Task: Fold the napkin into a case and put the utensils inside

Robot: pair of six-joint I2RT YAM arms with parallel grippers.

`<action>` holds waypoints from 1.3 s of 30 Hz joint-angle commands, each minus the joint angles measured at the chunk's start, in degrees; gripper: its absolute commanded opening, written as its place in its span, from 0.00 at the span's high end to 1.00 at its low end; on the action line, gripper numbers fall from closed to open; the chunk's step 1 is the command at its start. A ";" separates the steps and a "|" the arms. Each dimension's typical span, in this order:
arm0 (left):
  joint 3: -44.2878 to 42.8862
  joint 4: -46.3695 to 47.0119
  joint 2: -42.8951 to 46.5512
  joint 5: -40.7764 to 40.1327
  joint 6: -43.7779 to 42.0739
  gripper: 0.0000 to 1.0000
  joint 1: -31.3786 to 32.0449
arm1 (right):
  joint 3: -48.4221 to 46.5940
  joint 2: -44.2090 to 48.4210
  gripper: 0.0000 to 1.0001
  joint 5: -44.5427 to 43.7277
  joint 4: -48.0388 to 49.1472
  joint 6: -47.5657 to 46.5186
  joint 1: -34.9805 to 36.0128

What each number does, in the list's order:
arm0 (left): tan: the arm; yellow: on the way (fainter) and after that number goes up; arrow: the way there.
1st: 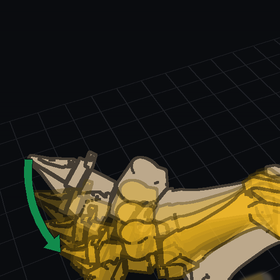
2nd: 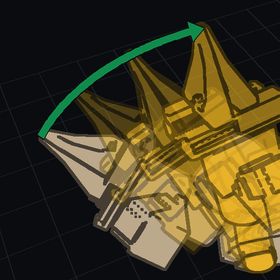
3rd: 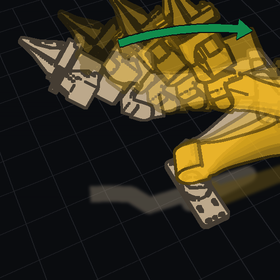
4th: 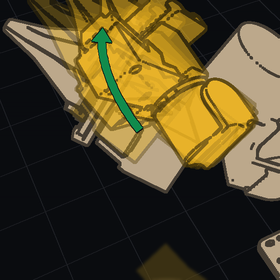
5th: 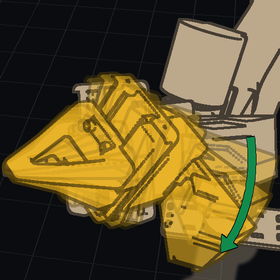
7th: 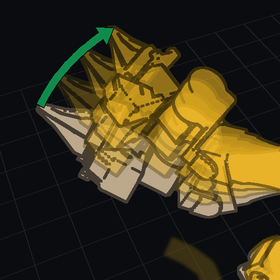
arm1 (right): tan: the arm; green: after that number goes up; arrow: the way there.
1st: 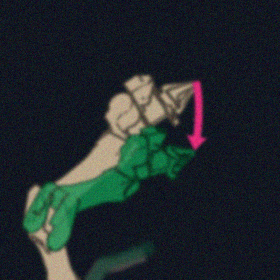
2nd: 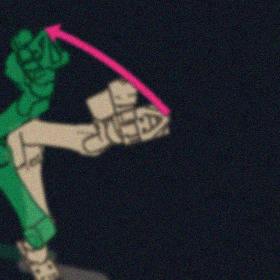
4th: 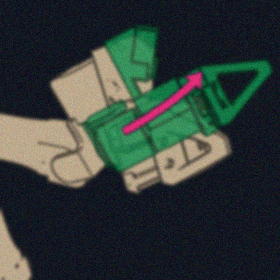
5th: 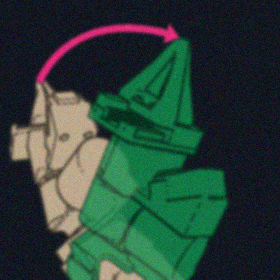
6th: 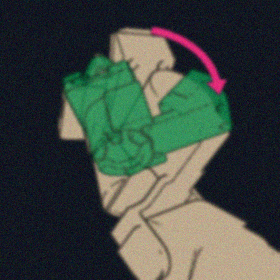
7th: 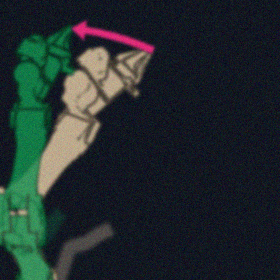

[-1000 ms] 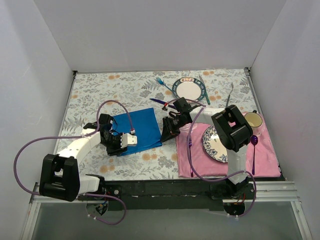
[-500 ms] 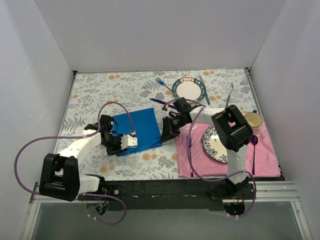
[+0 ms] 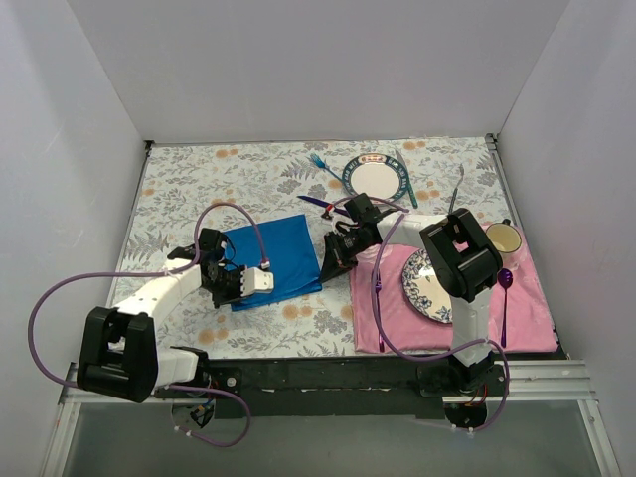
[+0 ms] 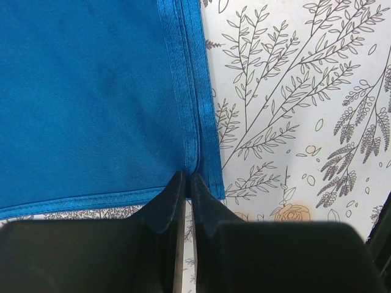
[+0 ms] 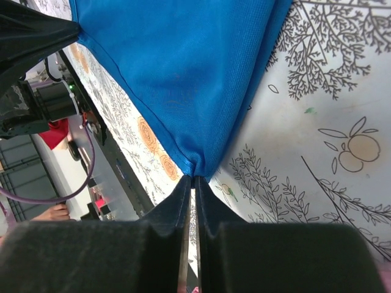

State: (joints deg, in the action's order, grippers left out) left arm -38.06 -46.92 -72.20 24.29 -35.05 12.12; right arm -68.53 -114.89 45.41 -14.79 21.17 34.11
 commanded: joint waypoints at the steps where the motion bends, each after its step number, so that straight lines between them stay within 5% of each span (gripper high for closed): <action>1: -1.57 0.07 2.59 0.14 0.33 1.00 0.27 | -2.48 -0.51 0.95 2.14 0.46 0.10 -0.09; 39: -9.04 -8.28 7.78 -0.47 3.67 1.00 0.19 | -3.19 3.71 0.99 6.80 -3.05 1.07 1.40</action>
State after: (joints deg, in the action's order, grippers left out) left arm -44.97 -53.56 -66.11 22.94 -31.09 12.14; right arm -69.65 -114.28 49.54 -16.64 21.32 35.29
